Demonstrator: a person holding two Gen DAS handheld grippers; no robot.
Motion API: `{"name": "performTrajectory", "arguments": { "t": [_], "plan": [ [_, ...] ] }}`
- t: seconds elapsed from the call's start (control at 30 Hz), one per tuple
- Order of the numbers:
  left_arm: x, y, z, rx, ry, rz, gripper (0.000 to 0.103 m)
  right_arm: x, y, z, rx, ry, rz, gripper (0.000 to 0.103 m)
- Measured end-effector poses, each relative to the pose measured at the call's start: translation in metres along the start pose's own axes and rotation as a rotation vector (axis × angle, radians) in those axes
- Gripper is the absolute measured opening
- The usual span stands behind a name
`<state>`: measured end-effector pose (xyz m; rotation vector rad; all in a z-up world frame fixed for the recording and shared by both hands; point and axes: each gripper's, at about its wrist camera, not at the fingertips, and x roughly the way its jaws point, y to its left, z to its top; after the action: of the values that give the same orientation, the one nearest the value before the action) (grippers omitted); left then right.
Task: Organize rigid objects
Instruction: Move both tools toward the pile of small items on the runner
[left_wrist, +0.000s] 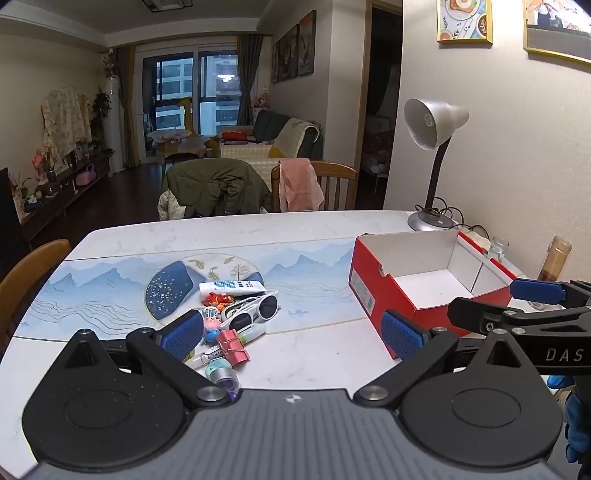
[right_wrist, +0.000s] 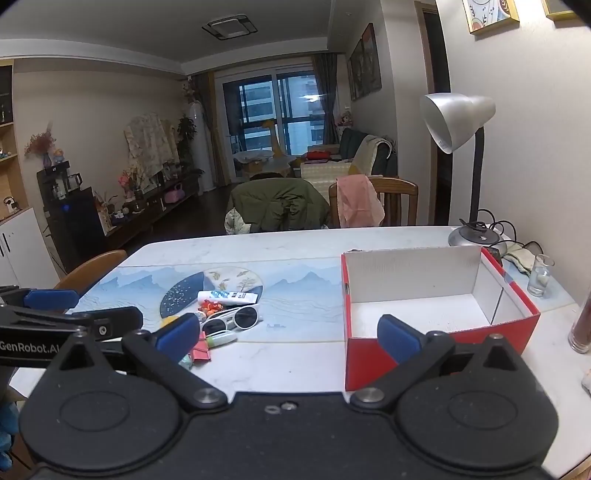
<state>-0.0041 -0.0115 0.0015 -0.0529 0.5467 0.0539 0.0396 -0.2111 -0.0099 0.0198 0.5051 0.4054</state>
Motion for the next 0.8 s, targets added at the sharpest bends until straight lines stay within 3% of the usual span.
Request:
{"name": "performTrajectory", "arguments": {
  "t": [0.8],
  "plan": [
    [-0.018, -0.015, -0.003, -0.012, -0.028, 0.018, 0.103, -0.016, -0.016, 0.0, -0.02, -0.027, 0.05, 0.101]
  ]
}}
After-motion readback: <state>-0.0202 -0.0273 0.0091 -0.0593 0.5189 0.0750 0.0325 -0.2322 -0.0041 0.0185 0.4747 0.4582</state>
